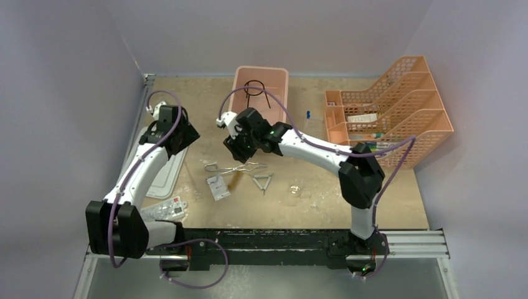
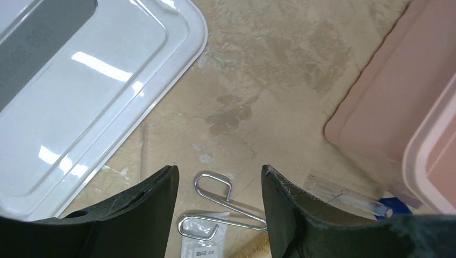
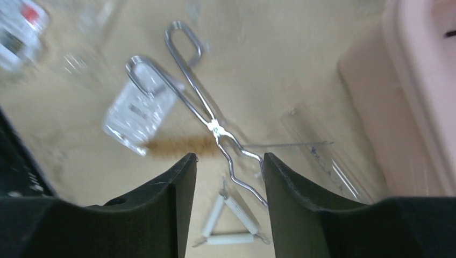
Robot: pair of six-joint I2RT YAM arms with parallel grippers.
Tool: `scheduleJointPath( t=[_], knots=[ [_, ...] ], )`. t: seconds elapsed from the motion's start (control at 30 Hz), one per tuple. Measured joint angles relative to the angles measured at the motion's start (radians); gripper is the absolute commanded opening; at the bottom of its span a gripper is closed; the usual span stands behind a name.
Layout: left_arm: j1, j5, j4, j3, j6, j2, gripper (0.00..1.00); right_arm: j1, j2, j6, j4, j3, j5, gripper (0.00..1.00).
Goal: Organize the chemistry lab equipment
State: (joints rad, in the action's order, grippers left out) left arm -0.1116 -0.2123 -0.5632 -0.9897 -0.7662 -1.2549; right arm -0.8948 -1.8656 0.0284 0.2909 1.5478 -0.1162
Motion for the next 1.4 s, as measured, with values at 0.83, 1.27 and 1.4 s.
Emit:
scheduleJointPath(
  t=[0.83, 1.27, 1.4],
  knots=[
    [0.031, 0.087, 0.032, 0.048, -0.012, -0.071, 0.56, -0.056, -0.177, 0.351, 0.185, 0.008, 0.1, 0.22],
    [0.033, 0.097, 0.034, 0.056, -0.009, -0.071, 0.56, -0.061, -0.218, 0.354, 0.182, 0.008, 0.101, 0.29],
    [0.034, 0.098, 0.034, 0.056, -0.009, -0.071, 0.56, -0.061, -0.236, 0.353, 0.179, 0.008, 0.104, 0.26]
  ],
)
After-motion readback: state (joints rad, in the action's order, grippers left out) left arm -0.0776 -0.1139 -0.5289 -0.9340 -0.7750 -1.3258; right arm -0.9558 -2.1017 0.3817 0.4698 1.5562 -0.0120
